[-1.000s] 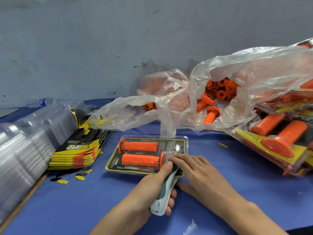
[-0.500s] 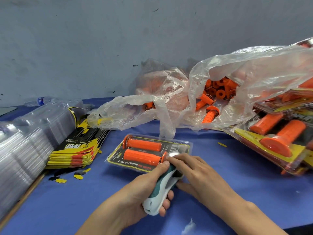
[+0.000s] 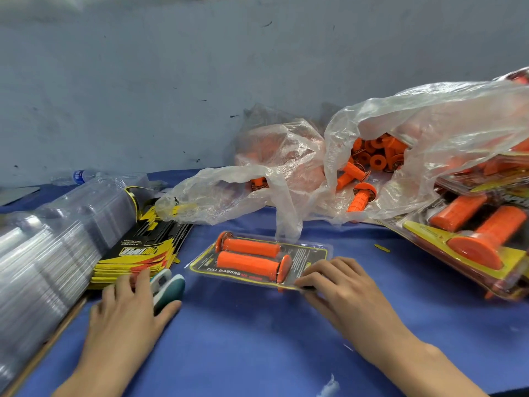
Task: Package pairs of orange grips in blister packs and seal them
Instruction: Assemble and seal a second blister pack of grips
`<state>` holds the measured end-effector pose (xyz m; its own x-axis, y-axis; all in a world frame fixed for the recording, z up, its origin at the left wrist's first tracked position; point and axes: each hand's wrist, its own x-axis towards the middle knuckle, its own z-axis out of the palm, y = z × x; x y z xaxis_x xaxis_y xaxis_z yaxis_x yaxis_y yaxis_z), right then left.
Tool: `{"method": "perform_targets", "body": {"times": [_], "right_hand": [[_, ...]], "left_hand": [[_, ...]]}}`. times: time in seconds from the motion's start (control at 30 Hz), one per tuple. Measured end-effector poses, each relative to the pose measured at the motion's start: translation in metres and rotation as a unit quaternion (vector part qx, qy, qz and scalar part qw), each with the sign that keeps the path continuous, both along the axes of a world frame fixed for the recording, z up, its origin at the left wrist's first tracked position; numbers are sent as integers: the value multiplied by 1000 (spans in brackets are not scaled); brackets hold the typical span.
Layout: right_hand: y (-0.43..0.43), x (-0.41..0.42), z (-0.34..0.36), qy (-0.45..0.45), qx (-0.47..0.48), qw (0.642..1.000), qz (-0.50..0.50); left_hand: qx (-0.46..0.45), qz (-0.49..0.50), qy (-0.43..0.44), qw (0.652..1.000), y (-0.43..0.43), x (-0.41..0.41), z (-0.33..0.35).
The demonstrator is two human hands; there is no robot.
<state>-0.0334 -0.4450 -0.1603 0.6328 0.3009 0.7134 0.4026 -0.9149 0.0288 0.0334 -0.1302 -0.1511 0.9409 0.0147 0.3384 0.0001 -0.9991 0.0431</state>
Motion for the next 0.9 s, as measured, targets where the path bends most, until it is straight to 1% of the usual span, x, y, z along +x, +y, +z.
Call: {"method": "perform_targets", "body": {"times": [0.03,0.07,0.1,0.17,0.2,0.27,0.3,0.37,0.43,0.47,0.5,0.53,0.57,0.6,0.63,0.67,0.7,0.77,0.8,0.9], "right_hand": [[2,0,4,-15,4,1000,-5],[4,1,10,-32,8,999,-8],[6,2,17,-48,16,999,-7],[12,2,34,-75,39,996,6],[15,1,44,-84,50,995,20],[20,-1,62,-98,77,990,59],[22,-1,70,-99,112,986,80],[22,-3,83,-92,247,960,96],[22,-3,88,-82,393,914,66],[22,-3,84,-59,448,891,46],[24,-1,76,-15,495,868,33],[27,1,66,49,530,846,34],[32,3,53,120,555,822,50],[37,6,42,177,570,800,63],[41,7,35,212,584,781,65],[44,7,31,230,595,767,67],[44,6,31,243,603,756,73],[41,6,30,278,605,739,101],[39,5,29,290,605,733,110],[34,7,25,302,603,730,111]], "left_hand": [[-35,-48,-62,996,-4,2,-1],[-64,-108,-119,985,-10,3,0],[-72,-168,-150,972,-20,1,3],[-52,-269,-169,947,-43,-3,7],[-48,-301,-178,936,-52,-5,10],[-65,-339,-205,916,-66,-8,14],[-101,-346,-208,909,-70,-10,17],[-223,-333,-181,898,-75,-13,25],[-349,-311,-152,871,-81,-18,29],[-418,-296,-143,847,-86,-20,30],[-489,-276,-132,817,-92,-24,32],[-548,-254,-115,788,-98,-27,33],[-587,-230,-98,770,-104,-30,33],[-610,-210,-77,760,-109,-32,32],[-629,-193,-50,751,-113,-34,30],[-654,-174,-13,736,-115,-34,26],[-685,-151,31,712,-115,-33,23],[-740,-125,114,651,-114,-30,19],[-750,-125,149,632,-112,-29,19],[-758,-133,213,602,-111,-28,15]]}}
